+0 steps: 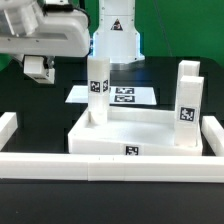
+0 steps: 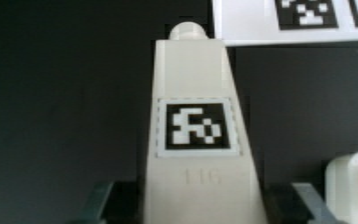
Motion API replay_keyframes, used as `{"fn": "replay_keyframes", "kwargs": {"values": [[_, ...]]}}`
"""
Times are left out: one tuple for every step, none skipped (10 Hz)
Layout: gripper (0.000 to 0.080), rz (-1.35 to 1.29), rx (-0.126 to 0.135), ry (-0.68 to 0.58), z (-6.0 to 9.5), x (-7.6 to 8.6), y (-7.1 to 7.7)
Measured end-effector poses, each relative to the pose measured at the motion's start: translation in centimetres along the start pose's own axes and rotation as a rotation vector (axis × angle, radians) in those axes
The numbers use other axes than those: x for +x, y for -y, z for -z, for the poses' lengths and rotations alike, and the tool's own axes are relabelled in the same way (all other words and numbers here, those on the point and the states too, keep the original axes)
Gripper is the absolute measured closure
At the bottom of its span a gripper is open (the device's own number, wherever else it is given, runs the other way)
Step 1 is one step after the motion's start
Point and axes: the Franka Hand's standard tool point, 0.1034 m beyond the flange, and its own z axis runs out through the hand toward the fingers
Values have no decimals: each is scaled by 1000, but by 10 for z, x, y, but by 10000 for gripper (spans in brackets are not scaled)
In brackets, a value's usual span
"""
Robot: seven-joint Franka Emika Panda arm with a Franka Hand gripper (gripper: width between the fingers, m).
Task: Assemble desk
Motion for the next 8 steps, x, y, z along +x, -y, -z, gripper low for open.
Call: {"fn": "replay_keyframes", "kwargs": {"values": [[511, -37, 34, -28, 8, 2, 8], [511, -36, 33, -121, 21, 11, 12], [511, -22, 16, -245, 28, 18, 18], [511, -23, 20, -293, 25, 16, 18], [511, -28, 11, -370, 26, 21, 16], [511, -29, 2, -438, 27, 23, 15], [511, -36, 9, -476, 30, 24, 19], [511, -44, 38, -520, 41, 29, 30]]}}
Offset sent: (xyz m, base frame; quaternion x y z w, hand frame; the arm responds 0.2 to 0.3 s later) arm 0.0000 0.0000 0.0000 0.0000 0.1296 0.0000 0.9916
